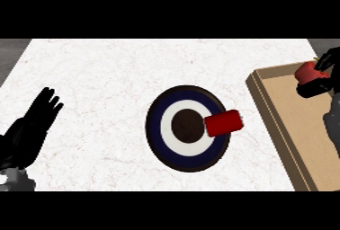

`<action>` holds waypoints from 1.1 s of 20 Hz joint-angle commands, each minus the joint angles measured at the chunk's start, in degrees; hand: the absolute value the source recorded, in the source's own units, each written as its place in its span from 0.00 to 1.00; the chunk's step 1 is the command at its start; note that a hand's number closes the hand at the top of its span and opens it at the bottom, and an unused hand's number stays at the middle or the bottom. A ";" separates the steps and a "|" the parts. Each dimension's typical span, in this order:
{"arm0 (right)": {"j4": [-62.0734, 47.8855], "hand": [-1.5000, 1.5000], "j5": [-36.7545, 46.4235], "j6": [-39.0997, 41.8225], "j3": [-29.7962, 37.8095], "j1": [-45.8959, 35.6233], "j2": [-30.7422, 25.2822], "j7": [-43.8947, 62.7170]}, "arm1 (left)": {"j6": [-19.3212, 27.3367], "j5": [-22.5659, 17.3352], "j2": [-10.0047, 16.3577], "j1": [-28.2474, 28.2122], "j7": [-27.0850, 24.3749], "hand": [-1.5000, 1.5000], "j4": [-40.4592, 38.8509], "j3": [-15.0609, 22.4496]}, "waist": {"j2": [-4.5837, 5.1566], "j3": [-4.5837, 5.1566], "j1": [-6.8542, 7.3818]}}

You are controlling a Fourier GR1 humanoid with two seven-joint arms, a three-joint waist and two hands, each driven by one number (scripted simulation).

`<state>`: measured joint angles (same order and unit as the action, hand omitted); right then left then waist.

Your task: Pick the bell pepper from the plate and place it in the cardboard box

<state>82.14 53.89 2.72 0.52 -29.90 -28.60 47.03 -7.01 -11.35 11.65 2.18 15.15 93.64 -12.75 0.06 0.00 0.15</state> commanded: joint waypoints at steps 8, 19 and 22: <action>-2.85 0.00 -8.36 -2.61 7.26 11.62 2.80 -9.61 | -0.69 -0.82 0.52 1.13 1.13 0.50 -1.19 -0.90 | -0.10 0.00 -0.36; 4.59 0.00 -16.09 -26.16 20.44 10.79 8.96 -16.53 | -2.41 -3.24 2.59 0.37 2.18 0.50 0.53 -3.13 | -0.34 -0.08 -0.63; 8.73 0.00 -20.84 -26.53 23.05 14.77 10.26 -18.23 | -1.69 -2.11 1.47 -0.60 2.71 0.50 1.30 -1.85 | -0.26 -0.03 -0.58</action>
<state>87.09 37.70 -20.58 19.41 -18.34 -19.66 31.11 -7.91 -12.67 12.73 2.82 16.84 93.70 -14.37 -0.20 -0.05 -0.56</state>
